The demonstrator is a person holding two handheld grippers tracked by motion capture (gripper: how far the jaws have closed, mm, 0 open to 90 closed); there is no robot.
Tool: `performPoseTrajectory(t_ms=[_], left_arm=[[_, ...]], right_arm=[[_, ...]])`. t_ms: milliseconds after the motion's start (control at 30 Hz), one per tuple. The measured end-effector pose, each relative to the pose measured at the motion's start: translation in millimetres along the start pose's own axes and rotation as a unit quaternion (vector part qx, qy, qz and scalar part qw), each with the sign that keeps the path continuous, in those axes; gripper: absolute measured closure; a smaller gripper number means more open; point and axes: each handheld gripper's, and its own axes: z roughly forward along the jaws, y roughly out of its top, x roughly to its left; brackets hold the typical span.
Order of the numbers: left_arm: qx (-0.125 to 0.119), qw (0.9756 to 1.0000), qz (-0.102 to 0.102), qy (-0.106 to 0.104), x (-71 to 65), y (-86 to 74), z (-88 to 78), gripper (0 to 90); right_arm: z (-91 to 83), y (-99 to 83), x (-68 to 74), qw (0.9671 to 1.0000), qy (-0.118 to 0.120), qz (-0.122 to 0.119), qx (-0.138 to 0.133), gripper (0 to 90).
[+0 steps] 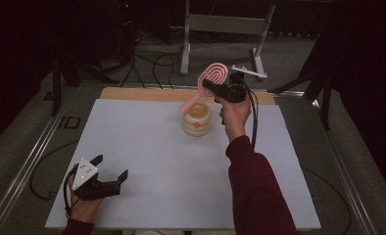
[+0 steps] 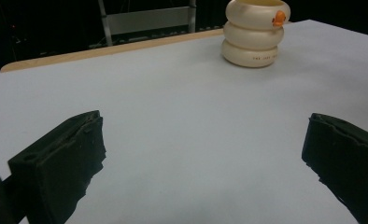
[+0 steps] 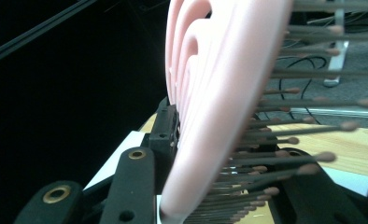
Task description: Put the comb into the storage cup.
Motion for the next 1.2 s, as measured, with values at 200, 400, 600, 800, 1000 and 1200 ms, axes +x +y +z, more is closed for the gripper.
performPoseTrajectory(t_ms=[200,400,600,800,1000,1200], left_arm=[[0.0,1.0,0.0,-0.001,-0.3,0.0,0.1,0.0],[0.0,1.0,0.0,-0.001,-0.3,0.0,0.1,0.1],[0.002,1.0,-0.001,-0.001,-0.6,-0.3,0.8,0.0],[0.002,1.0,-0.001,-0.001,-0.5,-0.5,1.0,0.0],[0.005,1.0,0.001,-0.001,-0.9,-0.6,1.4,0.0],[0.005,1.0,-0.001,-0.001,-1.1,-0.9,1.9,0.1]], right_arm=[[-3.9,1.4,-6.0,0.9999,-0.014,0.003,-0.01,64.0],[-6.8,2.7,-9.8,0.9995,-0.027,0.002,-0.016,64.0],[-7.0,2.2,-11.1,0.9992,-0.037,-0.004,-0.017,64.0],[-6.7,0.7,-12.8,0.9987,-0.047,-0.009,-0.019,64.0],[-6.0,-1.3,-14.7,0.9982,-0.056,-0.011,-0.018,64.0],[-4.0,-3.8,-15.2,0.998,-0.059,-0.016,-0.013,64.0]])
